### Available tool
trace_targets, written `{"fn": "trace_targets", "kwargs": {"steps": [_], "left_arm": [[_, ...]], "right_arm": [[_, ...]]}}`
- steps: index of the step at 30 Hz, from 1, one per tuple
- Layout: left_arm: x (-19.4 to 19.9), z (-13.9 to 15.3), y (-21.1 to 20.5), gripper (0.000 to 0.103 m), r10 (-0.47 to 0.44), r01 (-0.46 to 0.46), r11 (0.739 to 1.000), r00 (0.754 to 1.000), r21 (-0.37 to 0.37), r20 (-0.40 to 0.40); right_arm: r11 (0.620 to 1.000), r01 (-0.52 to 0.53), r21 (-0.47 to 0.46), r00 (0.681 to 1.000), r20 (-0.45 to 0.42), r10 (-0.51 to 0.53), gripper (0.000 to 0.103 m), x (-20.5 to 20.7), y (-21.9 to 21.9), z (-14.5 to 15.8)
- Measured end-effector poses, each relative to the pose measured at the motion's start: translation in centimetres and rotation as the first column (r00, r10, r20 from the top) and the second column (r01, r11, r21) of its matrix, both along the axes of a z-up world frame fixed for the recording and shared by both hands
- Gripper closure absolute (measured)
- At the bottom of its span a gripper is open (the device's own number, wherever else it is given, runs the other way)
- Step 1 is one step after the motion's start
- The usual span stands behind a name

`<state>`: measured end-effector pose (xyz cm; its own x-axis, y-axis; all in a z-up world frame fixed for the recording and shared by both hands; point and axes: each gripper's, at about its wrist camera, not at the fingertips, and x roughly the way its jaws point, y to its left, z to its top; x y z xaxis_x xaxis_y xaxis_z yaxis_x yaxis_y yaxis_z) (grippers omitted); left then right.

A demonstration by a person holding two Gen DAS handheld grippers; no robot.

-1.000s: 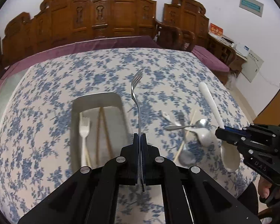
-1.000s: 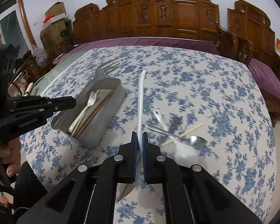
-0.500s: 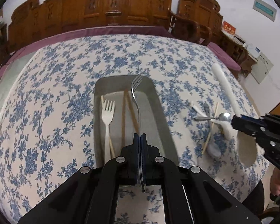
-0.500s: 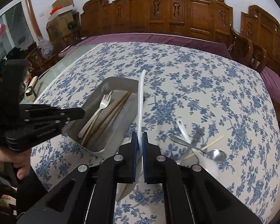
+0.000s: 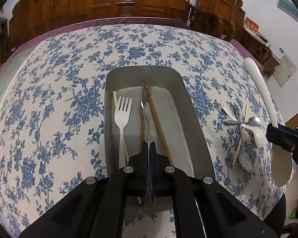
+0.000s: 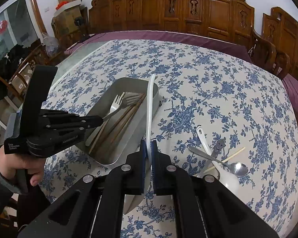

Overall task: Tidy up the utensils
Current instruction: 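Drop the metal fork into the tray with the left tool while the right tool holds the spoon, then lower the white spoon into the tray and open the right tool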

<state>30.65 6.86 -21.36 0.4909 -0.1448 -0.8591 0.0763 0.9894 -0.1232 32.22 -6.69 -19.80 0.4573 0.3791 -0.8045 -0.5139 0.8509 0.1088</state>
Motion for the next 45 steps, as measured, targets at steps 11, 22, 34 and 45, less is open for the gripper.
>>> {"fn": "trace_targets", "kwargs": {"steps": [11, 22, 34, 45], "left_arm": [[0.9, 0.3, 0.5, 0.101, 0.006, -0.006, 1.000, 1.000, -0.014, -0.002], [-0.7, 3.2, 2.5, 0.101, 0.024, -0.023, 1.000, 0.998, -0.017, 0.064], [-2.6, 5.1, 6.5, 0.101, 0.077, -0.076, 0.997, 0.992, -0.004, 0.099], [-3.3, 5.7, 7.6, 0.101, 0.090, -0.091, 0.996, 0.990, 0.000, 0.110]], "right_arm": [[1.000, -0.022, 0.013, 1.000, 0.001, 0.022, 0.096, 1.1, 1.7, 0.1], [0.997, -0.051, 0.057, 0.998, -0.041, 0.053, 0.096, 3.2, 5.4, -1.3], [0.994, -0.054, 0.092, 0.991, -0.119, 0.064, 0.096, 5.5, 9.6, -4.6], [0.994, -0.046, 0.094, 0.990, -0.129, 0.058, 0.094, 6.4, 10.6, -5.1]]}}
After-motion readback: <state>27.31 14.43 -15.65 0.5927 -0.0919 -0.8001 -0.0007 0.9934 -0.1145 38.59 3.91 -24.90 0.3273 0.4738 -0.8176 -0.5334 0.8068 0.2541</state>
